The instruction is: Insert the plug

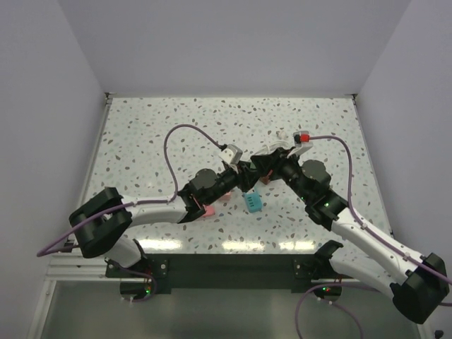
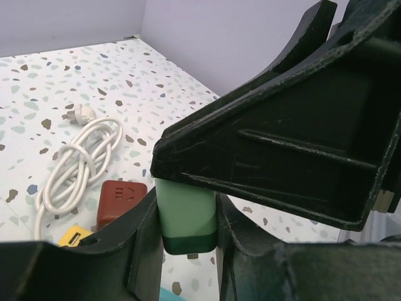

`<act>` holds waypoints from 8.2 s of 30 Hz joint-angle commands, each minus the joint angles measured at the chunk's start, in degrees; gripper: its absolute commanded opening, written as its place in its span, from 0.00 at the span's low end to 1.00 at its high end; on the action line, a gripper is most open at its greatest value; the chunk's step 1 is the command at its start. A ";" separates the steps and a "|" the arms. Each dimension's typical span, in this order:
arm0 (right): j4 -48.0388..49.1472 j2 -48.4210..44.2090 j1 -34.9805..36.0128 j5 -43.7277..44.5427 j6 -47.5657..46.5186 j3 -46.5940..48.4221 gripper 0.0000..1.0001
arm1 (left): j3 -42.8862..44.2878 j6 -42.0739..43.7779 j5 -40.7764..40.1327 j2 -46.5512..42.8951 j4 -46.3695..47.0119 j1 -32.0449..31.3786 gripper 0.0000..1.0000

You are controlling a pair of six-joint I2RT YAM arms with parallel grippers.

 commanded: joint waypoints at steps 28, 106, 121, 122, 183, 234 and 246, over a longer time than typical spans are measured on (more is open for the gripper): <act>-32.88 7.88 0.54 8.19 -4.28 22.54 0.75 | -0.63 37.65 -28.29 9.87 29.23 -9.25 0.00; -13.11 8.32 -4.39 -9.66 -32.49 5.93 0.00 | -11.88 2.42 7.12 -32.67 -30.00 15.53 0.96; -8.80 13.08 3.35 1.24 -28.97 2.07 0.00 | -12.50 2.33 3.45 -34.95 -36.15 24.41 0.99; -8.97 12.29 3.44 2.03 -28.54 1.72 0.00 | -12.67 2.33 3.35 -35.30 -36.33 24.67 1.00; -7.21 18.96 9.85 11.70 -21.41 -4.62 0.00 | -13.90 3.21 1.24 -37.85 -37.12 26.17 1.00; -17.14 51.92 13.20 17.49 -10.70 8.03 0.00 | -13.20 4.00 -0.17 -38.82 -39.76 26.78 1.00; -19.08 46.47 1.95 19.35 -12.09 13.57 0.00 | -13.82 3.12 -0.52 -41.01 -40.81 26.78 1.00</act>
